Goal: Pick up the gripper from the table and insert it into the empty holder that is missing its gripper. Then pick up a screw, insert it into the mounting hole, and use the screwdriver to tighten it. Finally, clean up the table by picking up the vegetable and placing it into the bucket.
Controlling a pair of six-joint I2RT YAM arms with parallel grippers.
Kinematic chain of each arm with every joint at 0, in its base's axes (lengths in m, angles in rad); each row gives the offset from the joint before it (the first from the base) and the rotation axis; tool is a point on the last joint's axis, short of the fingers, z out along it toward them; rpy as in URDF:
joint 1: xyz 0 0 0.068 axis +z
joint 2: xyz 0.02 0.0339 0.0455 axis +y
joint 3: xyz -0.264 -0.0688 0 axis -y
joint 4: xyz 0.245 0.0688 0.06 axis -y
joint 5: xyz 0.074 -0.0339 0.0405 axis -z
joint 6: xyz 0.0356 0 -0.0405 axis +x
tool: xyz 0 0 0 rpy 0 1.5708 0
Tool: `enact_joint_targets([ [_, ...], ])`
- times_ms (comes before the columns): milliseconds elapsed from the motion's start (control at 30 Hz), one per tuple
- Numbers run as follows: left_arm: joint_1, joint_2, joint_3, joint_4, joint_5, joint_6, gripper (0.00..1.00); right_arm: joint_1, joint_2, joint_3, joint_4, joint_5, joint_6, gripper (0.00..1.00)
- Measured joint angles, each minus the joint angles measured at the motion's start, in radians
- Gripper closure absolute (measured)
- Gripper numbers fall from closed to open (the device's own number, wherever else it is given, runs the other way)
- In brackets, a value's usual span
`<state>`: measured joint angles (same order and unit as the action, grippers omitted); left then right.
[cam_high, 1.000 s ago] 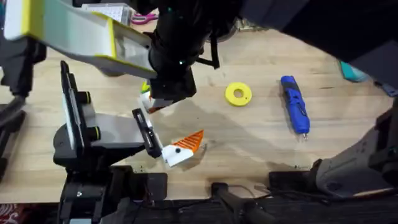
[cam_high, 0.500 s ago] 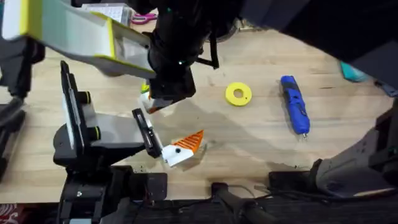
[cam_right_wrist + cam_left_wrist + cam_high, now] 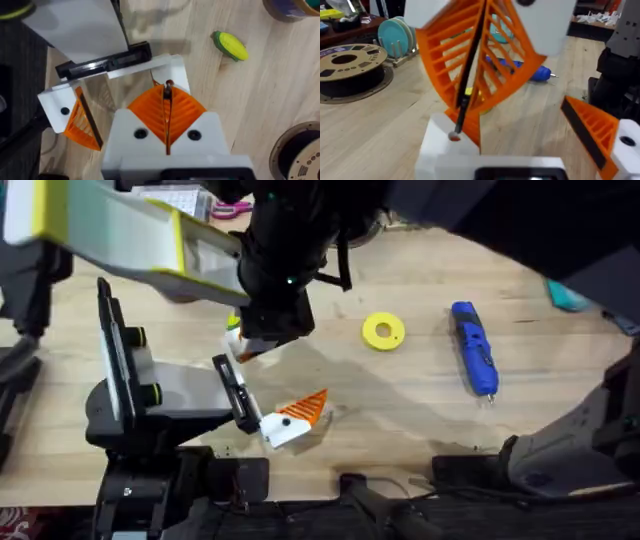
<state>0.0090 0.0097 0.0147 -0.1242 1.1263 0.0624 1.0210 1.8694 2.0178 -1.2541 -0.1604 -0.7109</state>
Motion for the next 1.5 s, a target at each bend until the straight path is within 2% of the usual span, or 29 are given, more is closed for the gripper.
enact_joint_targets([
  [467, 0.0, 0.001, 0.0, -0.001, -0.001, -0.011, 0.015, 0.0, 0.038, 0.002, 0.0, 0.002, 0.0, 0.995],
  [1500, 0.0, 0.001, 0.0, 0.0, 0.0, -0.011, 0.015, 0.002, 0.044, 0.003, -0.013, 0.006, 0.0, 0.995],
])
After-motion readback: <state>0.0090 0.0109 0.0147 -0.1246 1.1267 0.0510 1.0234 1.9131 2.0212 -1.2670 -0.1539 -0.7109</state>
